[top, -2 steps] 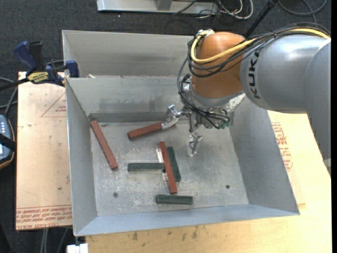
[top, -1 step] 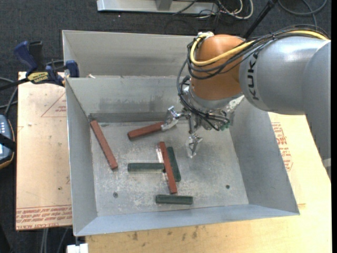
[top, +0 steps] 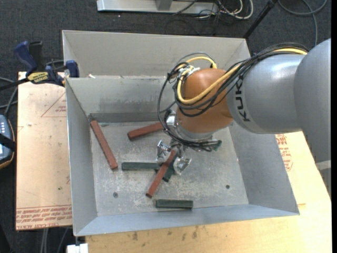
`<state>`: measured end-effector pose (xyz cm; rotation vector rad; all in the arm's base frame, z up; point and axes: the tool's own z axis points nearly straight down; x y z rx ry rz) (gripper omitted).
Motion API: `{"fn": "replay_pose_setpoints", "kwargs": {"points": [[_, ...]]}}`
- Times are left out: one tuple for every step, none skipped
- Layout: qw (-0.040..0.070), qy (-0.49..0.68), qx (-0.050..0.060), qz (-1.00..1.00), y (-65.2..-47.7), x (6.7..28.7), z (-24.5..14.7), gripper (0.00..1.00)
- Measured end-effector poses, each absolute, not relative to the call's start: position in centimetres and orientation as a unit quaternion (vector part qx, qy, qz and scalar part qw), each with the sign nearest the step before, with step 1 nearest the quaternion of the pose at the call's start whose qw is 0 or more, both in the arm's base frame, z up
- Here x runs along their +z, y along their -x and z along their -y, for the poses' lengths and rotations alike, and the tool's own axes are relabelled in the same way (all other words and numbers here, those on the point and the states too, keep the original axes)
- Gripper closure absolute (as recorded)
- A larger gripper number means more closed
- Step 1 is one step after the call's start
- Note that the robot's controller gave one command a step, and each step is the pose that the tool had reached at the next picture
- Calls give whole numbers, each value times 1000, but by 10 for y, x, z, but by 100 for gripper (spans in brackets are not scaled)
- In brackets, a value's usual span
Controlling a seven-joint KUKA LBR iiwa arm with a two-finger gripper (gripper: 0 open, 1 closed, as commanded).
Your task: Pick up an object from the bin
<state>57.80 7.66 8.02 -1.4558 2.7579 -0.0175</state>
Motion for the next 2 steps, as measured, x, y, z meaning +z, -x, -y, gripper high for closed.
{"fn": "replay_pose_setpoints", "kwargs": {"points": [[11, 467, -6, -884, -578, 80, -77, 100], [1, 500, 1, -866, -588, 281, -99, 100]]}}
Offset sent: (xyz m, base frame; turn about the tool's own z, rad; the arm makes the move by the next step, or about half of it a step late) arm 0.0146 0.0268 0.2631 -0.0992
